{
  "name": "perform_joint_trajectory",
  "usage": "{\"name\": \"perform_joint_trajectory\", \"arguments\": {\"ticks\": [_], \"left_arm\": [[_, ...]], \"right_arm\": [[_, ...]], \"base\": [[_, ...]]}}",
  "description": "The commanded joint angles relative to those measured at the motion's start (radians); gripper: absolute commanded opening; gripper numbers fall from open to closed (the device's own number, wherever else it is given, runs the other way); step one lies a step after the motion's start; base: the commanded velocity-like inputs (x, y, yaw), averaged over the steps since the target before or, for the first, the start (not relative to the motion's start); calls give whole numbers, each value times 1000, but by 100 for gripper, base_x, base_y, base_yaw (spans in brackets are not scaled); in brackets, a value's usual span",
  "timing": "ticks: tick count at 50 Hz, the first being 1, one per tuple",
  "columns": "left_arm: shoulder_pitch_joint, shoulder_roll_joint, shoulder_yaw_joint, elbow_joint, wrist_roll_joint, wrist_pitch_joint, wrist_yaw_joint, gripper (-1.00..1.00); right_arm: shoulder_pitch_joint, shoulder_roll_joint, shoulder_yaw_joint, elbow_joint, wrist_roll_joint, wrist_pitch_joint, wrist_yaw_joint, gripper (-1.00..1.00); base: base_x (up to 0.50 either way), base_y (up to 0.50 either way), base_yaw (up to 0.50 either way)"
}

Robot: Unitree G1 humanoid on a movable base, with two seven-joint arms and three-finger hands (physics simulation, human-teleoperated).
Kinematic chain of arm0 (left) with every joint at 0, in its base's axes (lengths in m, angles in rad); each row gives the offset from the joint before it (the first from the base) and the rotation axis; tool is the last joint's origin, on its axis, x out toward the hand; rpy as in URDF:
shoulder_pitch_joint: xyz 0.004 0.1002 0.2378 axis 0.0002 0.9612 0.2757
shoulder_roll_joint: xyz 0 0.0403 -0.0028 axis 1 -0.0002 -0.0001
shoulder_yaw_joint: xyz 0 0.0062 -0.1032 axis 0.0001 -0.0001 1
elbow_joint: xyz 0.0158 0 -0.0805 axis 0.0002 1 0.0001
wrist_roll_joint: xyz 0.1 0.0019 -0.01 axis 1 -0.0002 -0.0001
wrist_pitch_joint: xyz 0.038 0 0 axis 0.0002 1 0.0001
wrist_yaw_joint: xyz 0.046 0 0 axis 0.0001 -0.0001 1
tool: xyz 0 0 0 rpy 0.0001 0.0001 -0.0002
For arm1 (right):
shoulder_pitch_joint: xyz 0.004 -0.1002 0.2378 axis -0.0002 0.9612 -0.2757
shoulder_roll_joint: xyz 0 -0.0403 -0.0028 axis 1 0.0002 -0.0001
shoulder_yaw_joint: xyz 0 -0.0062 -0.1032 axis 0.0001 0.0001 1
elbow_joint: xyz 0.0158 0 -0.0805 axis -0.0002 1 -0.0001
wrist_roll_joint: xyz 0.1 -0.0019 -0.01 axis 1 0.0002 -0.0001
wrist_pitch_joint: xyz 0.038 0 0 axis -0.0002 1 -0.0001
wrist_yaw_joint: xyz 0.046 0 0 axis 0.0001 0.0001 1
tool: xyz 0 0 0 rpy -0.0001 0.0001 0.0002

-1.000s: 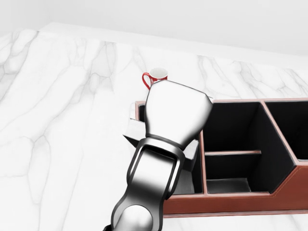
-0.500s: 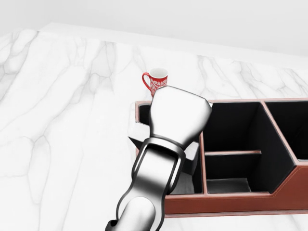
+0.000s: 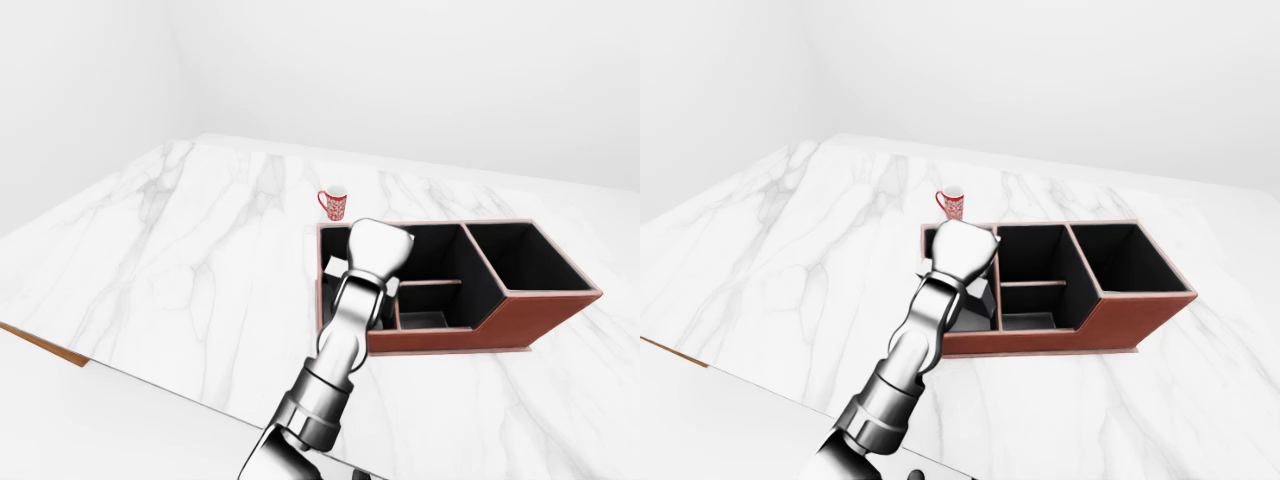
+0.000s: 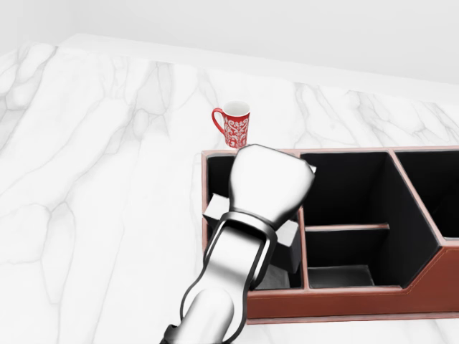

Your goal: Pick up the book and place it in the left compartment of the caddy.

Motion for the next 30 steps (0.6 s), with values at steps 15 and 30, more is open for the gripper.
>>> {"name": "perform_joint_trajectory", "arguments": {"ticks": [15,30], "left_arm": [[-56,18,14,164,-39,0,102,-100],[-52,26,13,169,26,0,105,-100]], "right_arm": [[-2,4,4,3,-12,0,4,100],[-1,2,0,-3,-9,0,5,100]], "base": [[0,0,0],[0,0,0]]}}
